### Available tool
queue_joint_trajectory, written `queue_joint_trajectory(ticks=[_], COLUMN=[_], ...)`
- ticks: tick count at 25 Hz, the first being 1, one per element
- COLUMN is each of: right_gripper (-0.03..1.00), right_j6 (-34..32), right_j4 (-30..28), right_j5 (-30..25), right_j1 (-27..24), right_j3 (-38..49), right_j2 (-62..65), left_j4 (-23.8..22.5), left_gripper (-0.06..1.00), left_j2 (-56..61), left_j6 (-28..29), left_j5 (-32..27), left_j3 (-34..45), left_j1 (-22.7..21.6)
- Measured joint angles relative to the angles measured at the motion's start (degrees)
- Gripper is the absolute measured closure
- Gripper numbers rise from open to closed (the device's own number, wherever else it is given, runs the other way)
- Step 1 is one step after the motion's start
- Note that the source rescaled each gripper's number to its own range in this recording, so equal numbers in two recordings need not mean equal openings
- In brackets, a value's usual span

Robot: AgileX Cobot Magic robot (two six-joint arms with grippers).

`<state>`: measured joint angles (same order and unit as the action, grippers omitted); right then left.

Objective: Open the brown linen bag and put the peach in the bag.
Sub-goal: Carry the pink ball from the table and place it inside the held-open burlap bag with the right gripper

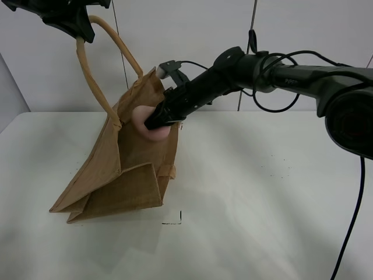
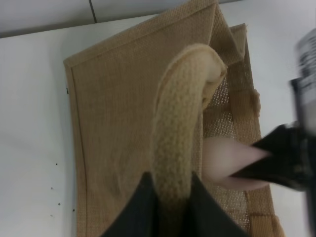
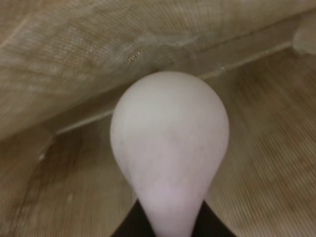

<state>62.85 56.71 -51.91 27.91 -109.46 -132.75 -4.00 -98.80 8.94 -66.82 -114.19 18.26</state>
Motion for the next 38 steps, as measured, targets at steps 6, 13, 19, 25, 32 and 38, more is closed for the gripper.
queue_joint_trajectory(ticks=[6,13,19,25,32,38], right_gripper=[0.97,0.97,0.25,-0.02,-0.03,-0.03], right_j6=[2.0,2.9,3.1,-1.2,-20.8,-35.7], right_j4=[0.4,0.4,0.6,-1.6,-21.1,-34.2], right_j5=[11.0,17.0,17.0,18.5,11.4,0.3], right_j1=[5.2,6.8,6.8,6.8,6.8,6.8], right_j3=[0.0,0.0,0.0,0.0,-0.2,-2.0], right_j2=[-3.5,-5.8,-5.8,-5.4,-0.4,4.2], left_j4=[0.0,0.0,0.0,0.1,0.1,0.1], left_gripper=[0.94,0.94,0.94,0.94,0.94,0.94], left_j2=[0.0,0.0,0.0,0.0,0.0,0.0], left_j6=[0.0,0.0,0.0,0.0,0.0,0.0], left_j5=[0.0,0.0,0.0,0.0,0.0,0.0], left_j3=[0.0,0.0,0.0,0.0,0.0,0.0], left_j1=[0.0,0.0,0.0,0.0,0.0,0.0])
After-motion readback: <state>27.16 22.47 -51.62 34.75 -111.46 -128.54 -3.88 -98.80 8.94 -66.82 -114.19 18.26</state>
